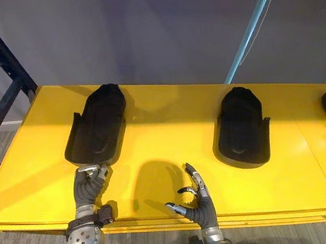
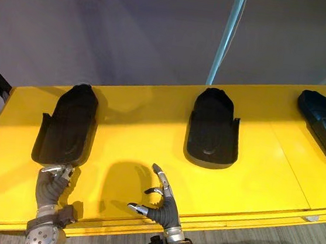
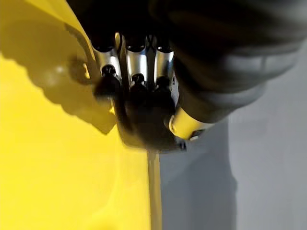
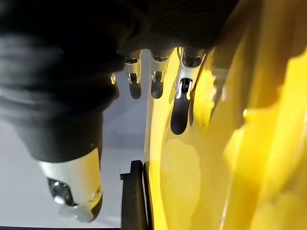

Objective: Walk over and take plastic housings, then place them on the shelf

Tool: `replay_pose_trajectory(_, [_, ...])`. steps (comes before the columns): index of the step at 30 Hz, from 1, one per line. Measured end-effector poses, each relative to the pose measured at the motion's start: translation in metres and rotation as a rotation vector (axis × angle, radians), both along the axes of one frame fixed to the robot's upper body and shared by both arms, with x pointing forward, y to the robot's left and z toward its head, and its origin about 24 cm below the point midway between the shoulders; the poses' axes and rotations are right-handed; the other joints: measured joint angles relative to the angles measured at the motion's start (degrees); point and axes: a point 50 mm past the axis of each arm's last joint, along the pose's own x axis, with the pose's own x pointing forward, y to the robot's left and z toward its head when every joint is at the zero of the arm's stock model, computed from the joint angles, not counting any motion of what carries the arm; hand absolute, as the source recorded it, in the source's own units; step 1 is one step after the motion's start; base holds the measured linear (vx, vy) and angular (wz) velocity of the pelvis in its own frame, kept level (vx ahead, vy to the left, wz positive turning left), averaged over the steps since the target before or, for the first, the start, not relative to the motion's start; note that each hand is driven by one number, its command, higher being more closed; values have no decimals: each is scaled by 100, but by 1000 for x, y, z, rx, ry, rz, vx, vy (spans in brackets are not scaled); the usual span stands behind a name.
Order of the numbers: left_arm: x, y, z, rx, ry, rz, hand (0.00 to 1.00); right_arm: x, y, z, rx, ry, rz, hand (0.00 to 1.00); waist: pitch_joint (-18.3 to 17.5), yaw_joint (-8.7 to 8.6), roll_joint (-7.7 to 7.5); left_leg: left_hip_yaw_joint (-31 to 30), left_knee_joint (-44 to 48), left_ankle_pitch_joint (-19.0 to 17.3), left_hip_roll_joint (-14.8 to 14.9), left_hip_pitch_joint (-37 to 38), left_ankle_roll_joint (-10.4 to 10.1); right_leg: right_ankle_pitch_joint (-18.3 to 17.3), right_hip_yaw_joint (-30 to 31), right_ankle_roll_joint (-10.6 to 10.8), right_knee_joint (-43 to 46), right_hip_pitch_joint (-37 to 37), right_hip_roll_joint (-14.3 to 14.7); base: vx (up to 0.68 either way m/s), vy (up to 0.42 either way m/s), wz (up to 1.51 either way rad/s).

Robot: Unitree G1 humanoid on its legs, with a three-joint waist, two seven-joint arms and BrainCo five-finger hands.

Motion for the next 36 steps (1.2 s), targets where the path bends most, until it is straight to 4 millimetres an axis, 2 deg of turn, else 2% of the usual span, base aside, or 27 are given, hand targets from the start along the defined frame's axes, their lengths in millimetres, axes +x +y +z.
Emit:
replay_pose_trajectory(3, [-10,-30,2,-37,-22,-121,0,5,-1,-8,-12,27,-16,0,-7,-3,-11,77,15,-87,3,294,-41,-39,60,34,-2,227,2,1,15,-14])
replay_pose_trajectory(5, [-11,-39,5,-35,-43,-159,0,10,-3,-10,-25,35,-26,0,-13,25,-40,29,582,-471,40,242,-106,-39,248,30,11,290,16,-10,26,-48])
replay_pose_trajectory(7, [-12,-41,7,-41,-71,-167,0,18,-7,-11,-61,38,-39,0,-37,224,-10,-1402,2063,-1525,24,-58,-58,-29,834,19,129,250,208,-7,70,-141])
replay_pose_trajectory(8, [-11,-42,8,-40,-77,-173,0,22,-13,-9,-83,25,-57,0,-106,304,93,-2450,2711,-1985,-72,-131,-180,-23,1220,17,279,128,379,-57,199,-231])
replay_pose_trajectory(9, [-10,-45,9,-37,-89,-194,0,25,-26,-6,-90,14,-112,0,-213,344,103,-3476,3272,-2446,-297,-94,-368,-51,1777,64,544,-161,546,-104,250,-211])
replay_pose_trajectory(10, [-9,-48,9,-33,-92,-210,0,25,-32,-5,-84,11,-145,0,-252,330,96,-3751,3404,-2620,-394,-57,-375,-79,1974,105,679,-295,592,-116,222,-162])
replay_pose_trajectory(11, [-6,-52,9,-26,-95,-233,0,22,-39,-4,-76,10,-179,0,-267,316,98,-3907,3476,-2771,-462,-13,-327,-99,2130,133,799,-404,623,-133,349,-99])
replay_pose_trajectory(12, [1,-61,9,-12,-99,-284,0,14,-53,-5,-58,23,-245,0,-265,235,48,-3905,3506,-3029,-594,86,-152,-103,2420,157,967,-579,615,-128,361,-90])
replay_pose_trajectory(13, [8,-68,7,1,-95,-320,0,1,-63,-10,-33,57,-298,0,-276,118,-54,-3818,3504,-3210,-764,166,33,-80,2696,208,1035,-666,527,-191,511,-121])
replay_pose_trajectory(14, [12,-72,7,12,-99,-342,0,-14,-68,-15,-16,99,-339,0,-275,134,-249,-3542,3483,-3346,-973,358,277,38,3101,375,1009,-717,436,-117,282,-105])
replay_pose_trajectory(15, [12,-72,7,12,-100,-343,0,-18,-68,-16,-11,109,-345,0,-281,146,-292,-3441,3483,-3373,-1017,407,329,80,3229,378,986,-732,431,-246,448,-183])
replay_pose_trajectory(16, [13,-73,8,17,-101,-342,0,-33,-69,-20,2,150,-369,0,-332,136,-388,-2862,3618,-3507,-1127,484,626,590,3562,199,740,-837,462,-217,322,-205])
replay_pose_trajectory(18, [15,-73,10,25,-109,-328,0,-40,-74,-25,-1,189,-400,0,-344,147,-389,-2217,3725,-3464,-1152,455,808,1770,3189,-530,259,-1053,602,-272,394,-245])
replay_pose_trajectory(19, [18,-71,13,29,-122,-318,0,-39,-78,-25,-2,194,-431,0,-342,218,-358,-1700,3600,-3310,-1018,392,1018,2987,2490,-969,-495,-1042,632,-369,391,-257])
replay_pose_trajectory(20, [22,-69,15,29,-129,-305,0,-39,-85,-27,-1,206,-475,0,-334,248,-434,-1113,3343,-3069,-991,468,1093,2180,1176,-884,308,-1154,642,-385,350,-246])
replay_pose_trajectory(21, [22,-67,14,27,-123,-296,0,-40,-87,-27,-10,207,-485,0,-358,294,-401,-824,3169,-2945,-945,542,1110,1639,760,-941,735,-1141,676,-436,276,-219])
replay_pose_trajectory(22, [21,-64,13,28,-118,-283,0,-38,-92,-25,-40,195,-504,0,-461,346,-395,-372,2872,-2705,-838,642,1121,824,332,-938,1354,-1045,734,-387,205,-197])
replay_pose_trajectory(23, [22,-60,13,30,-117,-266,0,-32,-94,-26,-43,186,-512,0,-469,327,-370,-36,2669,-2507,-719,686,1094,251,168,-914,1846,-904,741,-362,145,-180])
replay_pose_trajectory(25, [23,-55,10,35,-103,-244,0,-24,-96,-31,-38,198,-529,0,-534,342,-401,430,2458,-2291,-490,726,1006,-323,-15,-811,2362,-586,635,-235,-46,-152])
replay_pose_trajectory(26, [24,-49,7,41,-91,-224,0,-19,-95,-35,-40,209,-525,0,-580,347,-421,683,2323,-2201,-381,725,953,-568,-38,-657,2540,-345,505,-196,-117,-140])
replay_pose_trajectory(28, [24,-41,5,48,-80,-191,0,-16,-94,-40,-39,228,-522,0,-652,345,-534,925,2188,-2090,-367,672,859,-710,-17,-442,2539,70,165,-150,-206,-113])
replay_pose_trajectory(29, [23,-37,4,54,-71,-177,0,-16,-94,-45,-39,249,-522,0,-756,367,-713,986,2189,-2074,-482,598,762,-809,60,-269,1981,405,-25,-126,-250,-101])
replay_pose_trajectory(30, [23,-35,3,59,-66,-173,0,-15,-93,-47,-39,259,-522,0,-794,403,-777,978,2160,-2057,-563,558,682,-923,21,-177,1605,509,-21,-97,-323,-116])
replay_pose_trajectory(31, [23,-34,1,63,-55,-169,0,-16,-94,-51,-41,275,-525,0,-876,532,-856,968,2029,-1972,-717,525,582,-1081,36,-323,961,624,-29,-53,-266,-93])
replay_pose_trajectory(33, [23,-36,-9,47,-4,-172,0,-21,-102,-67,-55,350,-542,0,-949,443,-672,619,1822,-1861,-710,596,629,-921,92,-407,722,698,201,5,-218,-58])
replay_pose_trajectory(34, [23,-37,-12,42,11,-176,0,-25,-107,-80,-60,412,-559,0,-996,437,-643,565,1759,-1816,-617,647,557,-869,147,-460,622,773,334,51,-164,-31])
replay_pose_trajectory(36, [29,-33,-40,64,125,-192,0,-37,-119,-121,-45,610,-603,0,-1147,422,-622,571,1586,-1723,-438,723,409,-736,176,-527,352,871,557,72,-134,-23])
